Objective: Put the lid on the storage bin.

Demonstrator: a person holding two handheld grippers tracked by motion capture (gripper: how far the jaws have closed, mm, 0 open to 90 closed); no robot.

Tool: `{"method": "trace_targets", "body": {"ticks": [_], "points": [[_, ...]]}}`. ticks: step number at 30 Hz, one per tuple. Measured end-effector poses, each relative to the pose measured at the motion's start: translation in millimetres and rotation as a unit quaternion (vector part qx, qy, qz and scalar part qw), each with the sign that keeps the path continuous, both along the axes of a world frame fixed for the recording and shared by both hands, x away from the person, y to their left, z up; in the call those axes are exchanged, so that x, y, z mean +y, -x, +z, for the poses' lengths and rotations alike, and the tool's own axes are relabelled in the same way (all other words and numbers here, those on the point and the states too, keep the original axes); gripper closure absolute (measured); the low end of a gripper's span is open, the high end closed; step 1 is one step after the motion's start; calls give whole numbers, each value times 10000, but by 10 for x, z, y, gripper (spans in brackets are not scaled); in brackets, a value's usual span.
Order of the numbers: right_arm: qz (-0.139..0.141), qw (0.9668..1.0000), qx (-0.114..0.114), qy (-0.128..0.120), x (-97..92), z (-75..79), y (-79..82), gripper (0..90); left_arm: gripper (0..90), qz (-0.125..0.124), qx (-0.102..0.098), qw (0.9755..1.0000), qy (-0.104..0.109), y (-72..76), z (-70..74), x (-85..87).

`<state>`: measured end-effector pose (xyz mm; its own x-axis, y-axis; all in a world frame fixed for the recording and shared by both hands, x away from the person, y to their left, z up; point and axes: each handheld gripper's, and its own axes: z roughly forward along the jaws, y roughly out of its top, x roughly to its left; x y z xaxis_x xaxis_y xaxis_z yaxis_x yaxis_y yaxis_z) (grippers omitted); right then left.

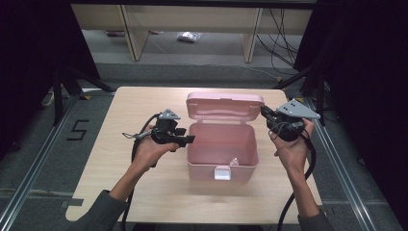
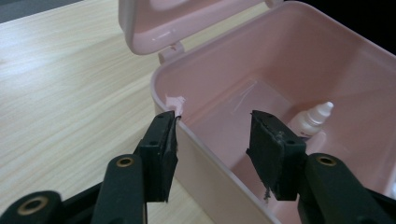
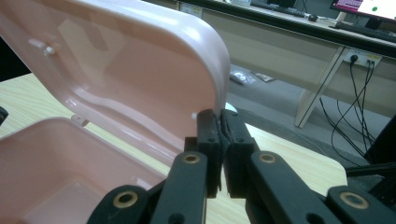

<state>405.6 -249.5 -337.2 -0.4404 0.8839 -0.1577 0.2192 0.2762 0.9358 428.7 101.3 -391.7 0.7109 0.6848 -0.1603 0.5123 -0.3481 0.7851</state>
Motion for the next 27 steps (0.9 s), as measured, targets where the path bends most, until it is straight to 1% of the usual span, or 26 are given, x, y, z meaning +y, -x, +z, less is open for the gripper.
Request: {"method": "trace_targets", "body": {"ticks": [1,2,3,4,5,6,7,8,9,10,11,13,14,15,16,17,18,19,20,21,22,23,24,25,26,27], "points": [[18,10000,-7,23,-4,-1,5,878,506,-32,24,10000,23,15,2,10],[40,10000,74,8,-6,1,23,878,496,-43,36,10000,12,29,5,20],[38,10000,81,-35,-1,-5,32,878,484,-60,49,10000,30,44,5,31],[33,10000,47,-9,-2,-7,38,878,474,-48,84,9999,123,64,2,35],[83,10000,53,2,-3,-10,42,878,470,-62,73,9998,185,83,-1,39],[76,10000,39,25,-9,-10,50,878,468,-198,72,9997,142,97,3,65],[62,10000,21,19,-10,-16,57,878,465,-160,63,9996,217,129,1,61],[69,10000,23,17,-12,-20,64,878,458,-248,72,9994,220,155,2,72],[77,10000,30,13,-14,-24,72,878,448,-257,72,9994,242,189,1,71],[58,10000,55,1,-14,-25,87,877,442,-294,36,9993,227,231,4,84],[105,9999,-5,16,-16,-32,92,877,439,-300,35,9993,218,245,6,87],[94,9999,68,55,-19,-29,116,876,436,-352,42,9991,243,294,3,96],[94,9999,44,28,-22,-35,118,876,433,-395,32,9990,204,313,6,110],[109,9999,66,63,-34,-34,126,875,428,-370,27,9991,226,339,4,112],[122,9999,52,-13,-29,-46,128,875,423,-383,29,9990,228,359,8,122],[134,9999,82,-3,-38,-46,135,875,423,-400,14,9990,201,375,10,133],[111,9999,107,-54,-37,-52,147,874,420,-417,11,9989,209,393,7,136],[148,9999,82,-11,-47,-53,145,874,418,-423,-5,9989,188,417,7,145],[174,9998,106,-10,-50,-56,153,874,415,-453,10,9988,183,434,5,154],[132,9998,167,-60,-38,-60,173,874,409,-418,7,9990,178,452,4,157],[114,9999,53,-20,-40,-65,173,874,406,-452,7,9988,182,464,4,168],[148,9998,132,-10,-39,-64,188,873,402,-416,3,9990,180,483,3,175],[90,9999,115,-61,-24,-74,201,873,396,-449,11,9988,204,495,3,187],[133,9999,55,11,-38,-74,196,873,392,-424,-11,9989,201,507,3,194],[149,9999,82,9,-41,-75,201,873,391,-401,13,9990,198,522,4,202],[134,9998,133,-20,-41,-79,211,873,388,-408,-29,9990,197,529,-2,208]]}}
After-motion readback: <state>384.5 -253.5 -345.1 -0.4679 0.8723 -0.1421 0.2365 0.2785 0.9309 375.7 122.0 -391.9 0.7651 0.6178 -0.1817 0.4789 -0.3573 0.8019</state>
